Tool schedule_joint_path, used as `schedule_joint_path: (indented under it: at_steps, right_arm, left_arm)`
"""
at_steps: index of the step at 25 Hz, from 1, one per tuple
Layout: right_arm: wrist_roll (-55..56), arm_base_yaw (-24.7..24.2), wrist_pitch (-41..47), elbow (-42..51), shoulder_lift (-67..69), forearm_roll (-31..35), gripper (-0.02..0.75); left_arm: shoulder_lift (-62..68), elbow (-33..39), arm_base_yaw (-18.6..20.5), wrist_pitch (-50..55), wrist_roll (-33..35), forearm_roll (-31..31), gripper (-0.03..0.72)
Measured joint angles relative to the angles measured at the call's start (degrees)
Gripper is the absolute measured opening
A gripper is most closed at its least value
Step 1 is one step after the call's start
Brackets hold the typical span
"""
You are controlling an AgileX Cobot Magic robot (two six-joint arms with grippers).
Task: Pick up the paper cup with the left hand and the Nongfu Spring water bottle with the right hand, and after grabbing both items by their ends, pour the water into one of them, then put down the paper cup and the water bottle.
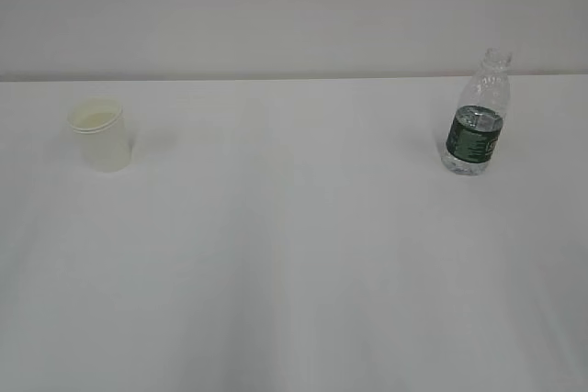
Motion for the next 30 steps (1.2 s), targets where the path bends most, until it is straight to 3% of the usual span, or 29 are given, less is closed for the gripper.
schedule_joint_path:
  at_steps: [18, 30]
  right_arm:
    - [-3.92, 0.0, 17.27, -1.38, -0.27, 6.09, 0.589]
    - [-3.97, 0.0, 21.7, -0.66, -6.52, 8.73, 0.589]
  left_arm:
    - [-0.33, -2.12, 0.0, 21.13, 0.0, 1.5, 0.483]
    - [-2.42, 4.11, 0.0, 23.1, 0.0, 1.5, 0.483]
